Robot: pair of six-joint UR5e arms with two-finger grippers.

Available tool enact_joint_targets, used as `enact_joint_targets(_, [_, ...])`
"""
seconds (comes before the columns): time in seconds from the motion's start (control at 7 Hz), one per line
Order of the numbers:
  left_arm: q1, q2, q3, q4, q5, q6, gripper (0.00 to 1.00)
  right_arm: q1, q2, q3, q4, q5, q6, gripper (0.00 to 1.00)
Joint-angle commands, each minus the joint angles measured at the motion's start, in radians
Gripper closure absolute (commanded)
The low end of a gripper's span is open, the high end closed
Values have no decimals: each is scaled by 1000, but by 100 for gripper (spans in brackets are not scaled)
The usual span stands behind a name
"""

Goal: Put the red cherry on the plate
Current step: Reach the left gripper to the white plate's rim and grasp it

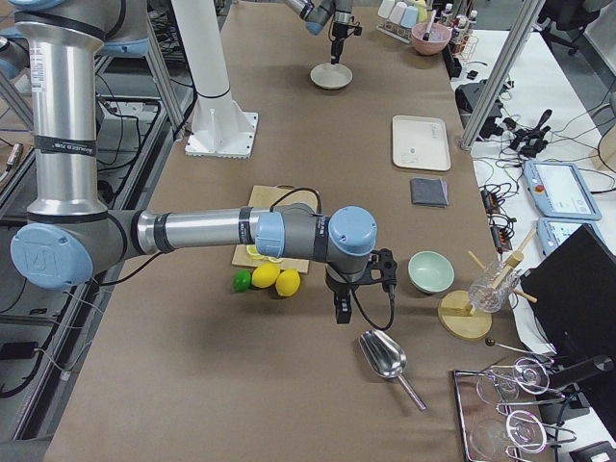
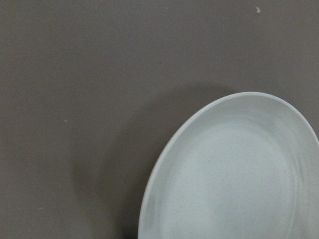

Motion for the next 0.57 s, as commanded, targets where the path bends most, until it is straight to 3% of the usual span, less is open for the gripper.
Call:
enact_joint_targets(0.0, [14, -3, 38, -60, 26, -1, 25, 0, 2, -1, 0, 0, 0, 0])
enact_joint_targets(0.14, [14, 3, 32, -62, 26, -3, 40, 0, 2, 1, 0, 0, 0, 0])
enact_joint_targets(0.43, [14, 6, 21, -63, 25, -16, 90, 0, 1, 4, 0, 1, 2, 0])
